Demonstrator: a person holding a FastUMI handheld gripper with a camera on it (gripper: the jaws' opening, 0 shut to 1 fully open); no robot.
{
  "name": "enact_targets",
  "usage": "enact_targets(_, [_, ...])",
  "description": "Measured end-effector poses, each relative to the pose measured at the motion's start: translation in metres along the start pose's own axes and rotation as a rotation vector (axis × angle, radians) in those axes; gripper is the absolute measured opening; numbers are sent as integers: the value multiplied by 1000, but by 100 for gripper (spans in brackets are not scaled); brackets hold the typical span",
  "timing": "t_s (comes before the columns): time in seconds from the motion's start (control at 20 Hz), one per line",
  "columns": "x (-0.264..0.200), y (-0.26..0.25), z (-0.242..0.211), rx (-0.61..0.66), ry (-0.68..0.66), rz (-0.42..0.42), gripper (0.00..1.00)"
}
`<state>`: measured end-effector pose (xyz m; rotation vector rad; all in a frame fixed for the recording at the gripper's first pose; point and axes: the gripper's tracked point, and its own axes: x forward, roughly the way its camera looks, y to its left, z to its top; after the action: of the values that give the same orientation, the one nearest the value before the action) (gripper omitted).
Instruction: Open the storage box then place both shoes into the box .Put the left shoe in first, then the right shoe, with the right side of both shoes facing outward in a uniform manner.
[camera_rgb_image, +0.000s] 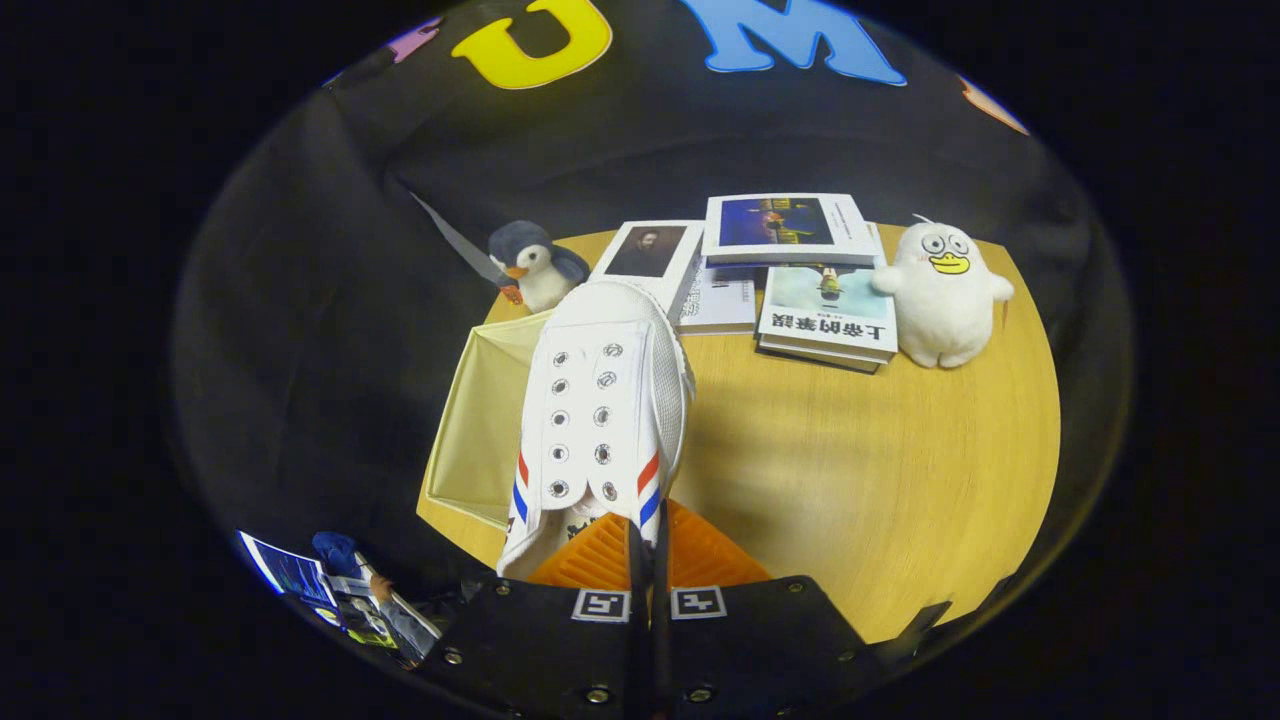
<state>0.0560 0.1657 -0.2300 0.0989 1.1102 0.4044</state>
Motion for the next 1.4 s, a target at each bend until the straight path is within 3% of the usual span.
enact_targets(0.5, [63,89,21,-168,83,57,1])
enact_targets(1.2, [122,140,21,-309,152,83,1])
enact_targets(1.25, [124,146,22,-300,144,119,13])
enact_targets(1.3, [118,152,29,-287,119,151,34])
enact_targets(1.4, [119,148,38,-289,63,138,77])
